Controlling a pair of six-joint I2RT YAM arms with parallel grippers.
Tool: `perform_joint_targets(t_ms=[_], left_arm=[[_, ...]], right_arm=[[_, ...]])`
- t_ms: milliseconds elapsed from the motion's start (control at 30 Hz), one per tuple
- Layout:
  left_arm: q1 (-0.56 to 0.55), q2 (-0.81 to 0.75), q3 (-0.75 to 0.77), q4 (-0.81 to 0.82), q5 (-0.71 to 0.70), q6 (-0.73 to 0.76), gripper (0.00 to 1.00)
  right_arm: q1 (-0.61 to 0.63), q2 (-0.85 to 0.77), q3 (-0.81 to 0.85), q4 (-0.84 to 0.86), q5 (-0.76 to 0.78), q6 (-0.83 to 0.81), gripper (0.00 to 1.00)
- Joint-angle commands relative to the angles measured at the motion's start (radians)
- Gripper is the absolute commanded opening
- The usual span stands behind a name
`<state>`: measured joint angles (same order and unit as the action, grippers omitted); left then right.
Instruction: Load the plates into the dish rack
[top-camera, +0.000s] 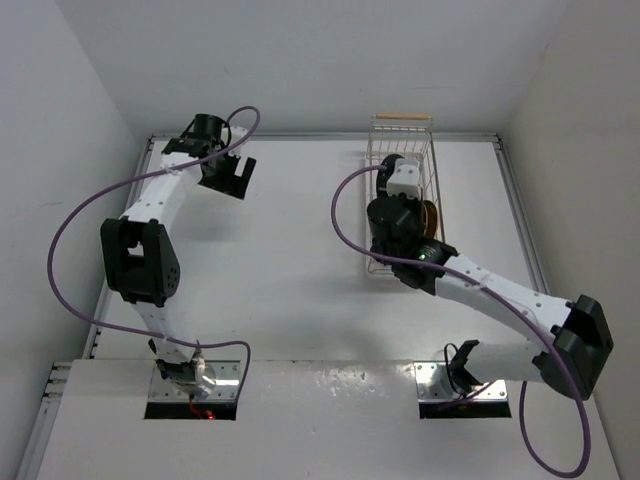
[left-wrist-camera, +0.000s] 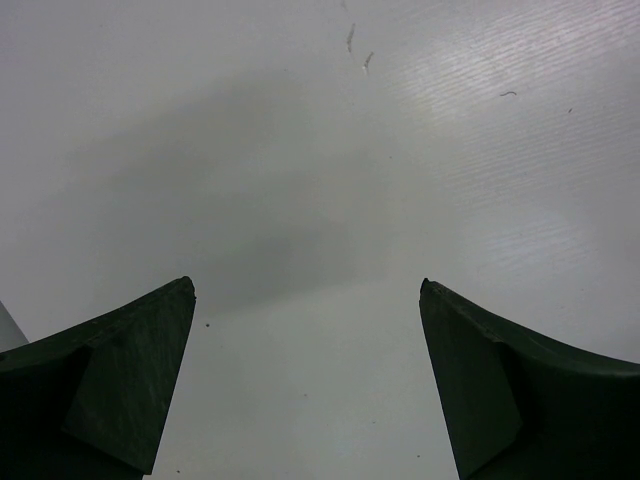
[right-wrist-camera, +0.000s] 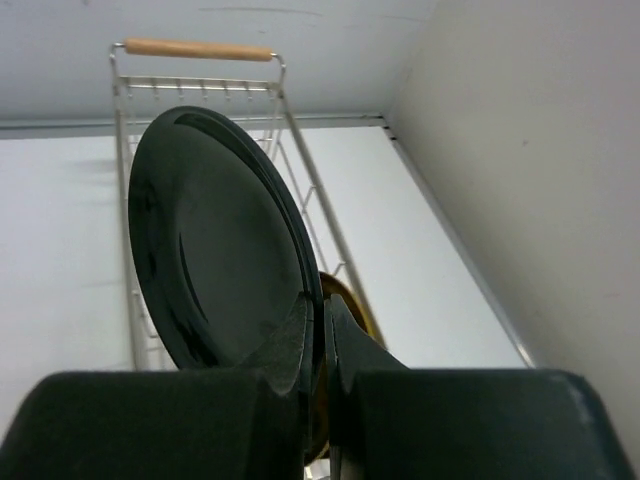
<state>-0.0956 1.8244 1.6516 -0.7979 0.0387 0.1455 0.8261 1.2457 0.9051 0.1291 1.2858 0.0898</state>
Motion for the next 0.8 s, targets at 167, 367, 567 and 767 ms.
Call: perform_joint_targets(t_ms=[167, 367, 567, 767], left_arm=[[0.011, -0.059, -0.016, 0.029, 0.017, -0.001, 0.99], [0.011, -0.059, -0.016, 0.029, 0.017, 0.008, 0.99], [0.011, -0.059, -0.016, 0.029, 0.026, 0.008, 0.99], [0.011, -0.059, -0.016, 0.029, 0.026, 0.008, 0.99]], right_arm=[[0.025, 0.069, 0.077, -0.256, 0.024, 0.352, 0.0], [0.042, 0.096, 0.043, -0.284, 0.098, 0.421, 0.0], [0.039, 0.176, 0.133, -0.71, 0.129, 0.95, 0.0], [0.05, 0.314, 0.261, -1.157, 0.13, 1.298, 0.0]])
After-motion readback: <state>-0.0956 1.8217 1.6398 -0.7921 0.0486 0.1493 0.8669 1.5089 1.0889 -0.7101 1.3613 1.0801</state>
